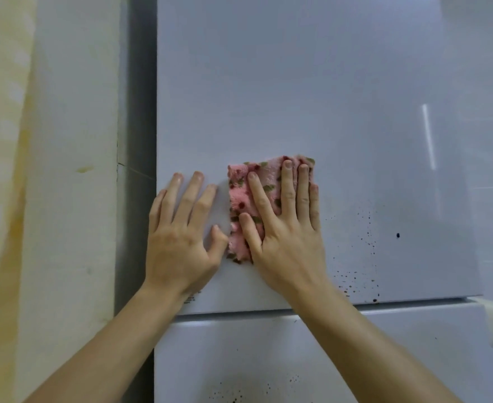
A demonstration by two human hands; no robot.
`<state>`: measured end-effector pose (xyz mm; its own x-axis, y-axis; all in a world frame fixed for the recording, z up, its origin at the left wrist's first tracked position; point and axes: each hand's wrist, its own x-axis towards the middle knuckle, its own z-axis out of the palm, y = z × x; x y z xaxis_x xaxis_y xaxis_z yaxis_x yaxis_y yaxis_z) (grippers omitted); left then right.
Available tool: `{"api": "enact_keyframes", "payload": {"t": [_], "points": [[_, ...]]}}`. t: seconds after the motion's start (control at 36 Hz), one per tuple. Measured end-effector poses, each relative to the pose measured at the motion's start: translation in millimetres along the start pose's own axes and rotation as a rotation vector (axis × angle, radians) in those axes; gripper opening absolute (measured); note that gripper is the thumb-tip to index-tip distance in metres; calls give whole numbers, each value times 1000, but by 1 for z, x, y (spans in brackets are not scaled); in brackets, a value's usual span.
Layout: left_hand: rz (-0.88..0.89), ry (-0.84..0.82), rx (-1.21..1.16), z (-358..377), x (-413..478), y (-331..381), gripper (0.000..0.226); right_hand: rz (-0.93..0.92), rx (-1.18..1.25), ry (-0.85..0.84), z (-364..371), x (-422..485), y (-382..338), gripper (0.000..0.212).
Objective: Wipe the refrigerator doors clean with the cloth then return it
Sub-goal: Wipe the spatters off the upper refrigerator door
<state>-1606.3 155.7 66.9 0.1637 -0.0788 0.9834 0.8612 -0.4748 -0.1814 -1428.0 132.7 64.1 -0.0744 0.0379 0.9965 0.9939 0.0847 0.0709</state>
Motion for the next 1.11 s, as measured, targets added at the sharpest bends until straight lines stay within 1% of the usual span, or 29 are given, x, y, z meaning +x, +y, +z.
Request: {"api": "enact_keyframes", "payload": {"t": [0.06, 0.19, 0.28, 0.36, 0.47, 0.58, 0.64, 0.78, 0.92, 1.0, 1.06, 1.11], "points": [[-12, 2, -2, -1, 1, 2, 62, -15, 0, -2, 0, -16, 1, 62], [-20, 33, 11, -3, 4, 6, 56, -88, -51, -44, -4, -71, 16, 63], [-26, 46, 3, -2, 4, 9, 54, -109, -58, -66, -9, -81, 25, 66], [-16, 40, -21, 1, 5, 14, 56, -65, -25, -39, -11, -68, 28, 70], [-17, 0, -56, -1, 14, 17, 53, 37, 61, -47, -14, -18, 36, 78], [-24, 5, -42, -2, 27, 23, 43, 45, 2, -79, -18, 20, 39, 75], [-11, 4, -57, 2, 30, 32, 43, 43, -14, -83, -18, 21, 40, 72], [-50, -19, -94, 14, 27, 53, 53, -22, -43, -20, -18, -11, 47, 65], [-61, 14, -60, 19, 25, 55, 54, -61, -19, -11, -19, -80, 64, 64], [-55, 23, -50, 20, 24, 56, 53, -100, 10, 1, -20, -100, 76, 64], [-57, 26, -43, 20, 23, 57, 53, -76, 28, -12, -21, -99, 78, 67], [-57, 31, -33, 21, 23, 58, 54, 0, 45, -10, -21, -84, 75, 69]]}}
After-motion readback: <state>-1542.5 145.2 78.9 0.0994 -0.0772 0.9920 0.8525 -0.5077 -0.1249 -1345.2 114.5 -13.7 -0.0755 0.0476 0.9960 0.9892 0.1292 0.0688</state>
